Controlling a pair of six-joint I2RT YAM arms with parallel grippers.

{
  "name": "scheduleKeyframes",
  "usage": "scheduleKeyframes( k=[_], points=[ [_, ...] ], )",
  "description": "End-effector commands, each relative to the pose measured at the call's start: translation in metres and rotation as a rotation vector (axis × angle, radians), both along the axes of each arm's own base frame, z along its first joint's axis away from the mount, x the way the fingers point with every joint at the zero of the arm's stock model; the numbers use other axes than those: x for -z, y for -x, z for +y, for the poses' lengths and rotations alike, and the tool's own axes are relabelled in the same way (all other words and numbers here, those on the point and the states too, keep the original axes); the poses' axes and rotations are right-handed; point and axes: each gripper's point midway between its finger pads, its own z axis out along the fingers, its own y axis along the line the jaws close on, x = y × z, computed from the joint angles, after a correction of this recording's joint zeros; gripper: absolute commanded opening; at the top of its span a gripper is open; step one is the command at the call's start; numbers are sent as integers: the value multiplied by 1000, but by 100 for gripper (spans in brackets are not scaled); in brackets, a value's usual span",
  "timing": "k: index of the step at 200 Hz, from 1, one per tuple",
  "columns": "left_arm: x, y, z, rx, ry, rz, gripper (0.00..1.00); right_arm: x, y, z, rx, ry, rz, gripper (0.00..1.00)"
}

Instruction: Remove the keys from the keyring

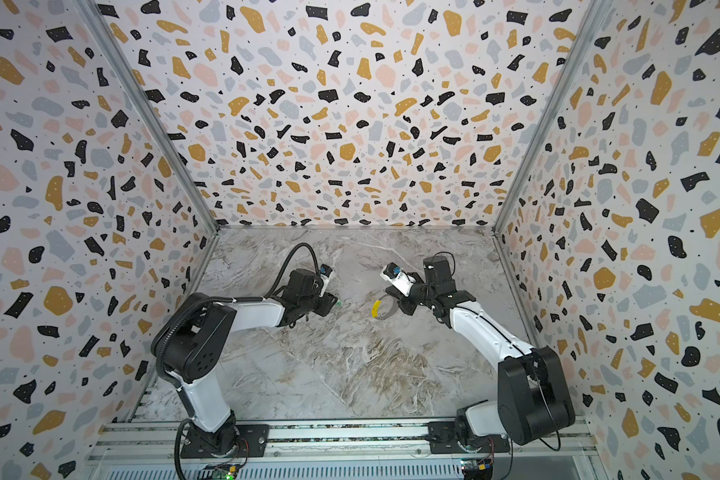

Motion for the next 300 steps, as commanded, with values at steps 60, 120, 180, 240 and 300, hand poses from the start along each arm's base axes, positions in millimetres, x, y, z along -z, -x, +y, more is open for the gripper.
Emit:
scheduleKeyframes(
  k=[60, 120, 180, 240, 300],
  points=[
    [-132, -5, 27, -90, 40, -329, 59, 23, -51, 2, 52, 75, 84, 1],
    [-142, 5, 54, -166, 22, -364, 59, 59, -109, 2, 155, 113, 160, 9],
    [-154, 4, 75, -222, -6, -394, 62, 60, -136, -6, 230, 119, 133, 35],
    [-179, 15, 171, -604, -97, -552, 92, 4, -137, -88, 626, -26, -67, 99],
    [-136, 65, 300, -1080, -22, -656, 99, 21, -79, -188, 1019, -215, -220, 99]
  ],
)
